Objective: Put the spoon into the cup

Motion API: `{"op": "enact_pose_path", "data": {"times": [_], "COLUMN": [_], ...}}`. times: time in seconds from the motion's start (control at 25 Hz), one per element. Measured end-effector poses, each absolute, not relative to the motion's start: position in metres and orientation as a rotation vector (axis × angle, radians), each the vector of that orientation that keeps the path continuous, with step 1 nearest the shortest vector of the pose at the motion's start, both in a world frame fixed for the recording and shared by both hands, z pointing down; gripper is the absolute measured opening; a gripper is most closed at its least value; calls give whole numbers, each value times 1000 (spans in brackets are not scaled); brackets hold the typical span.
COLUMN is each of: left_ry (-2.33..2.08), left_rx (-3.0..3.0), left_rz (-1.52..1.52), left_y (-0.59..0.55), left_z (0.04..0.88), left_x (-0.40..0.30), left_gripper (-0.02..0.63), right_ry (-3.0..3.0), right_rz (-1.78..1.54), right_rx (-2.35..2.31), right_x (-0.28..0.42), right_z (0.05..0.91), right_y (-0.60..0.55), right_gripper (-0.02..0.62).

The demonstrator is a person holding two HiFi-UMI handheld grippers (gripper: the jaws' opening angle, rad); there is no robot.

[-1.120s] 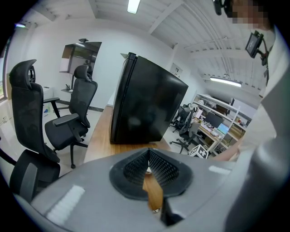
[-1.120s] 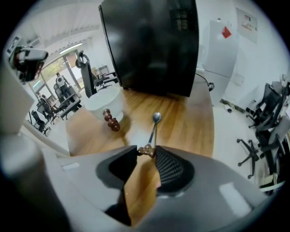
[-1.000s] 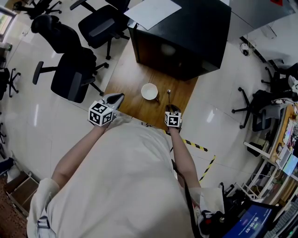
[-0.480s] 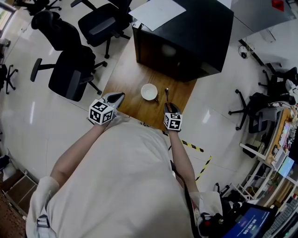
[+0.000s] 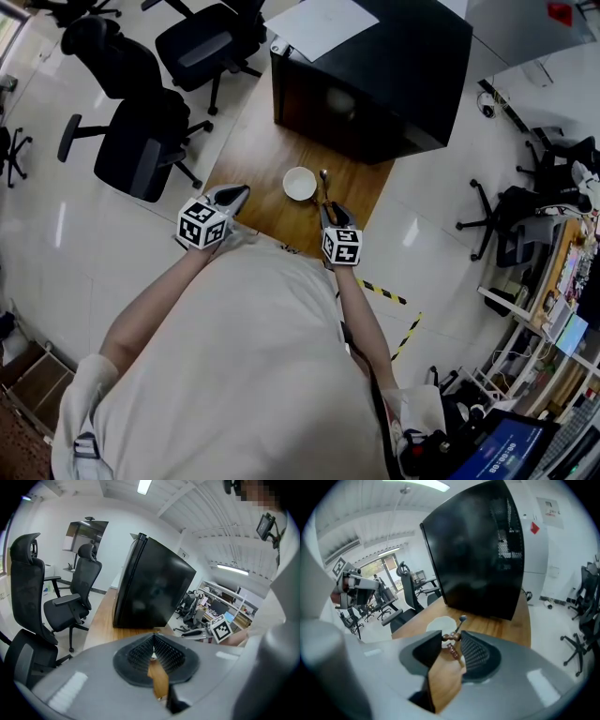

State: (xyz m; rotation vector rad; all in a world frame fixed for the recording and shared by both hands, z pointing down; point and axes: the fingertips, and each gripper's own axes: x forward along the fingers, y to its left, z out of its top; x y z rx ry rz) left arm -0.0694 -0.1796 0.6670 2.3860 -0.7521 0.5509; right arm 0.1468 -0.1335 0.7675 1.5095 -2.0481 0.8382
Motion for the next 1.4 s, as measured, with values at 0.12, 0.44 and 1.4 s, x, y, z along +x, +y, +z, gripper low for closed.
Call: {"op": "enact_pose_path", "data": {"times": [0.12,0.44,1.4], "left_ry": [-750,-740,-747], "left_rx": [2387,2388,2376], "left_rz": [547,540,542], "left_y": [-180,-183,-169], "left_z": [668,669,666], "left_x": [-70,-68,-86], "left_gripper": [2,2,2], "right_ry": [-2080,-2118,-2073], "right_rz": [828,839,875], "right_rx": [1479,1379,1208], "right_x": [135,115,86], "right_z": [762,765,802], "right_y": [-134,-135,-135], "right_gripper": [127,127,127]}}
